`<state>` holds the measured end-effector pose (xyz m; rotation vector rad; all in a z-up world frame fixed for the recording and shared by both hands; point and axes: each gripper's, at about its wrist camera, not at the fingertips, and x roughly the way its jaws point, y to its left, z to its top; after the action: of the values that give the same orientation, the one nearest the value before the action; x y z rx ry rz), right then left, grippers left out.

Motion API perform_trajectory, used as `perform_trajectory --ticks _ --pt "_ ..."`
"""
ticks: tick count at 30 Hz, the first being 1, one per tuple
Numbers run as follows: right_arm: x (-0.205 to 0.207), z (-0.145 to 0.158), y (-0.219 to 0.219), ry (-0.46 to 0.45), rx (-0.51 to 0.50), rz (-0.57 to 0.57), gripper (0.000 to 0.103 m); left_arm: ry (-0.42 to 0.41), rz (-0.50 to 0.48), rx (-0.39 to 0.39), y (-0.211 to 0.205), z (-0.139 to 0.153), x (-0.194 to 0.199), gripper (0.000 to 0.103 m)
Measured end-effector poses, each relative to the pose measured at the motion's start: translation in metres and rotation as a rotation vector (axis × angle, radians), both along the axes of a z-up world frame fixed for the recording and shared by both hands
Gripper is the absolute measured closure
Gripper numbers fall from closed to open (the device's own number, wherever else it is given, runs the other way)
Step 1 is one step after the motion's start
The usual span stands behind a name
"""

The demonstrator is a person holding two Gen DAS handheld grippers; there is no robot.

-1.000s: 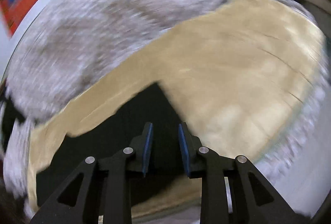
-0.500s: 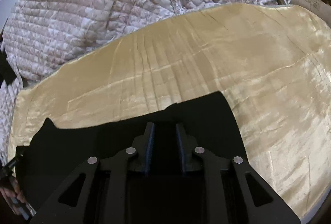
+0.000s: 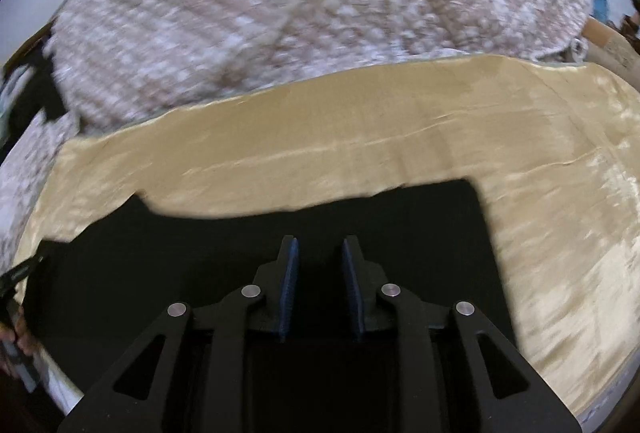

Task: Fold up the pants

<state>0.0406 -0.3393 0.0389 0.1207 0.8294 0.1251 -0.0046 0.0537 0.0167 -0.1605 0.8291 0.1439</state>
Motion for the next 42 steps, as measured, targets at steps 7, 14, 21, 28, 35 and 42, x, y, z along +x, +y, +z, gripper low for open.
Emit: perform_trajectory --ticks 7,14,21,28,35,42 --pt "-0.049 -0.014 0.055 -0.019 -0.051 0.149 0.079 -0.010 -0.092 0.031 -0.041 -0.005 -0.040 0.059" --pt "-0.073 -0.026 0.085 -0.042 -0.120 0.238 0.043 -0.019 -0.156 0.068 -0.062 -0.006 -0.055 0.057" --pt "-0.078 -0.021 0.090 -0.067 -0.117 0.225 0.042 -0.050 -0.159 0.092 -0.066 -0.002 -0.062 0.057" --pt "-0.083 -0.027 0.106 -0.086 -0.170 0.277 0.042 -0.026 -0.155 0.115 -0.066 -0.010 -0.058 0.057" --pt "-0.080 -0.024 0.093 -0.083 -0.141 0.221 0.042 -0.031 -0.109 0.127 -0.056 -0.009 -0.058 0.057" --pt "-0.075 -0.021 0.078 -0.080 -0.127 0.136 0.042 -0.018 -0.003 0.108 -0.031 -0.009 -0.054 0.057"
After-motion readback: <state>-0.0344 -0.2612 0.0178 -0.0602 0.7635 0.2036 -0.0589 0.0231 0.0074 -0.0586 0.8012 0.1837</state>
